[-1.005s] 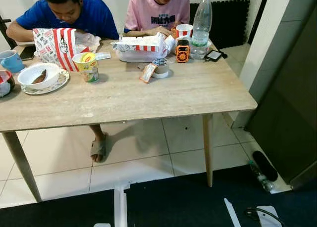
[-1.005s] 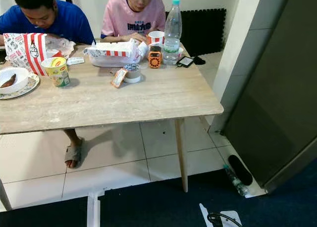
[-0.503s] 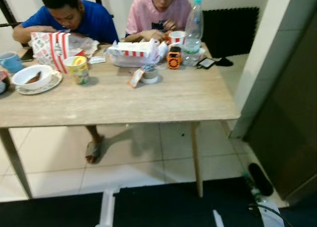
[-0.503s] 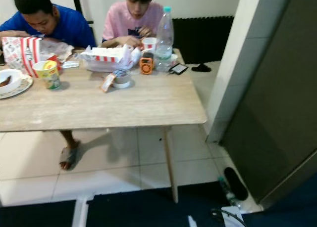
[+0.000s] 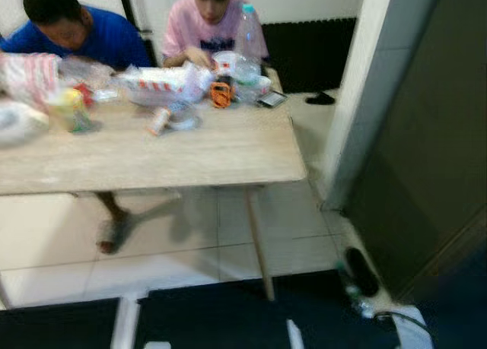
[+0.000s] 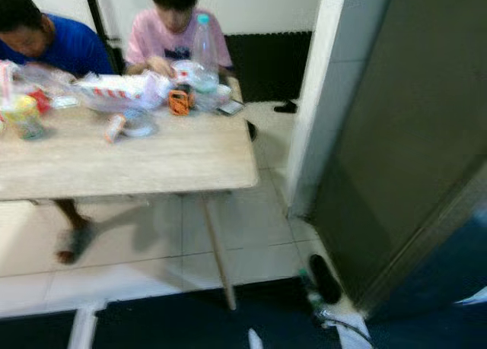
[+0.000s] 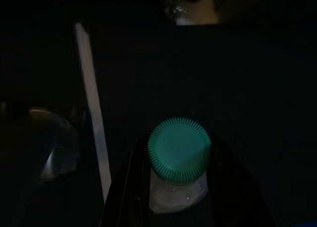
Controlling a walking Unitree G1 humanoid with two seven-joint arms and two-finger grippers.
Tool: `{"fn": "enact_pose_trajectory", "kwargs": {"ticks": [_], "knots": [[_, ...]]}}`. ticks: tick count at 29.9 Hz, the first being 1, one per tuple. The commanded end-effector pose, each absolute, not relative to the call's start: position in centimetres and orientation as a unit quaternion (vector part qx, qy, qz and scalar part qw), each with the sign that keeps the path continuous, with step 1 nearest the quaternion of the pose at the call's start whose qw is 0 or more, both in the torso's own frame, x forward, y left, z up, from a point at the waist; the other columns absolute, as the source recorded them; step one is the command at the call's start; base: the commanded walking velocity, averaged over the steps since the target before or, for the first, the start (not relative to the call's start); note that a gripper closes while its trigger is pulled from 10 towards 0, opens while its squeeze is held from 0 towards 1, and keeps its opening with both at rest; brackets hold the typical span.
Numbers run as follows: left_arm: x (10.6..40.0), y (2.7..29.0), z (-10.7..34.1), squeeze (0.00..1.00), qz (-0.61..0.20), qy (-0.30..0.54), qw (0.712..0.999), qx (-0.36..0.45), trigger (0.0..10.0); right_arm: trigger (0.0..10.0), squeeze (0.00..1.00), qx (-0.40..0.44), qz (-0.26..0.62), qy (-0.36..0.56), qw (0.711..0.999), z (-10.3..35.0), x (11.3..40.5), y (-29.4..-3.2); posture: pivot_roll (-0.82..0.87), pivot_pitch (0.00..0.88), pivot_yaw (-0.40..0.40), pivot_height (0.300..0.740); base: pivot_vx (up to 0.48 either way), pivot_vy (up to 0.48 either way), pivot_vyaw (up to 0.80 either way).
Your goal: Restocking fridge
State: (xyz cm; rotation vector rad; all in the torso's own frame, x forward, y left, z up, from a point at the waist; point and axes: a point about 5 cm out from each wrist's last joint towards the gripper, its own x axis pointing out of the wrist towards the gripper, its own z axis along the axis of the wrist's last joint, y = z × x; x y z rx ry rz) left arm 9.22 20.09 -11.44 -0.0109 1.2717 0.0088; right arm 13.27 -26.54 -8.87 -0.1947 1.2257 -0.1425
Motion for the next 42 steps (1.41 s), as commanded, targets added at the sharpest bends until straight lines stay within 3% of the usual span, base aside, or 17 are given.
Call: {"fn": "enact_pose_trajectory", "kwargs": {"ticks": [1,35,42], "knots": [[9.03,18.59,-11.68,0.0,-0.018,0.599,0.8,-0.018,10.0,10.0,0.0,-0.087,-0.07,0.573,0.812,-8.85,13.27,-26.59,-0.02,0.0,-0.003,0.74,0.0,-0.472,0.0],[8.99,18.66,-11.67,0.0,-0.027,0.6,0.8,-0.016,10.0,10.0,0.0,-0.091,-0.068,0.575,0.81,-8.75,13.43,-26.74,-0.02,0.0,-0.002,0.74,0.0,-0.468,0.0],[8.85,18.56,-11.71,0.0,-0.027,0.6,0.8,-0.01,10.0,10.0,0.0,-0.098,-0.062,0.578,0.808,-8.85,13.31,-26.58,-0.02,0.0,-0.002,0.74,0.0,-0.038,0.0]]}}
